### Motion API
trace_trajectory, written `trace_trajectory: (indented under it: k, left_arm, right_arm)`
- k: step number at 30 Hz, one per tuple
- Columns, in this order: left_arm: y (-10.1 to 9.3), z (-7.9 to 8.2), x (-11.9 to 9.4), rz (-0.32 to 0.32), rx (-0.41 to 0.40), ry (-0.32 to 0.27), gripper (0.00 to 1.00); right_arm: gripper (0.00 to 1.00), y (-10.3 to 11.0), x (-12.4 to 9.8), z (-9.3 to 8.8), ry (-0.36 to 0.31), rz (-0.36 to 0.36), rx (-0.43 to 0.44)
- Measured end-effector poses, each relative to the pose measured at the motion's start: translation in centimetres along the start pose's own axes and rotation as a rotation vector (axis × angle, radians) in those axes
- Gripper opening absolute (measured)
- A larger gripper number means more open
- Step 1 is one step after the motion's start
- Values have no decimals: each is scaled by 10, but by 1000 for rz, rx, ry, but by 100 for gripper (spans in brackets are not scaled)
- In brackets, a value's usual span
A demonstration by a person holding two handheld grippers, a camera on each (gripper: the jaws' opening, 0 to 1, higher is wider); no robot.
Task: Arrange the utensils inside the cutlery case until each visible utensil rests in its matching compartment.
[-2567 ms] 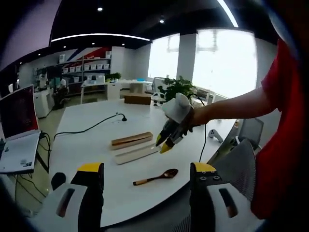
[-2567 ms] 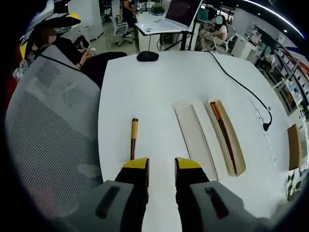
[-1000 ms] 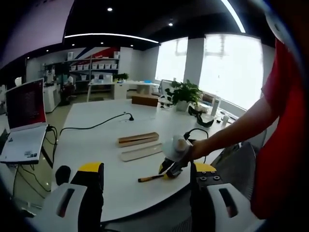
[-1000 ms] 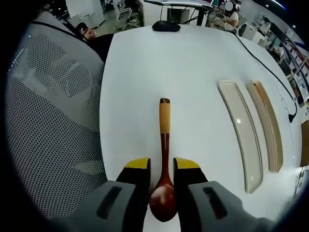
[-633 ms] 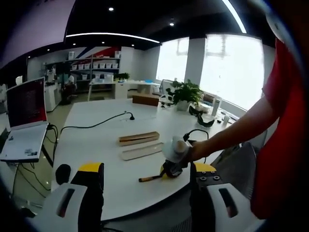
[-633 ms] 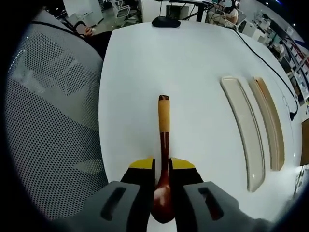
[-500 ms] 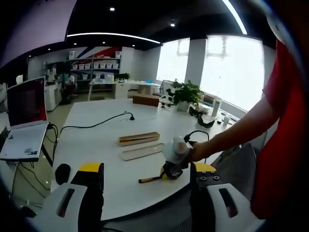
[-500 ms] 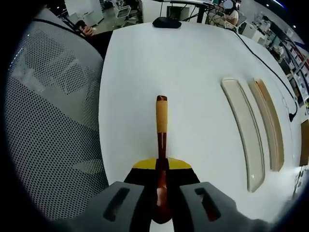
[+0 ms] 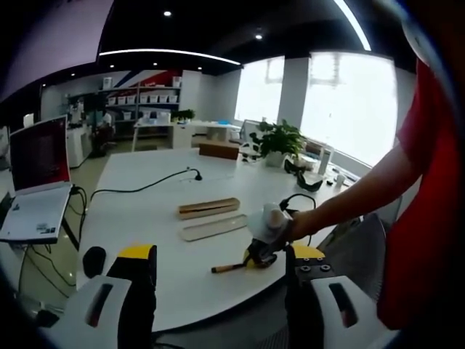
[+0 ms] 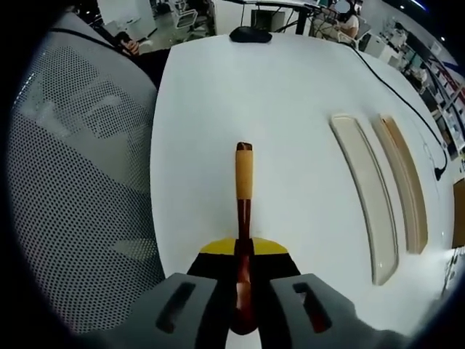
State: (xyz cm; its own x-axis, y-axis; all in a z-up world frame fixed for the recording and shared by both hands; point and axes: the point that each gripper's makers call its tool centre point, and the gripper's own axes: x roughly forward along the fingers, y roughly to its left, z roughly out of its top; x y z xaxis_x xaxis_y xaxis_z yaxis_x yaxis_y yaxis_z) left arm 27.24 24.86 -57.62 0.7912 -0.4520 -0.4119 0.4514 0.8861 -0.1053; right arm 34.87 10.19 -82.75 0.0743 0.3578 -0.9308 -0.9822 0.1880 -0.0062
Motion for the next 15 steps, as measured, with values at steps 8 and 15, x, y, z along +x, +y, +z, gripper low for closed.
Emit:
trace_trajectory:
  k: [8,15]
  left_arm:
    - [-2,-1,2,-6,4,4,73]
    - [-2,-2,1,-6,13,9,73]
  right_arm:
    - [1,-4,-6,-1,-3,-8,-9]
    - [1,-5,-10,-3,1,-16,-21]
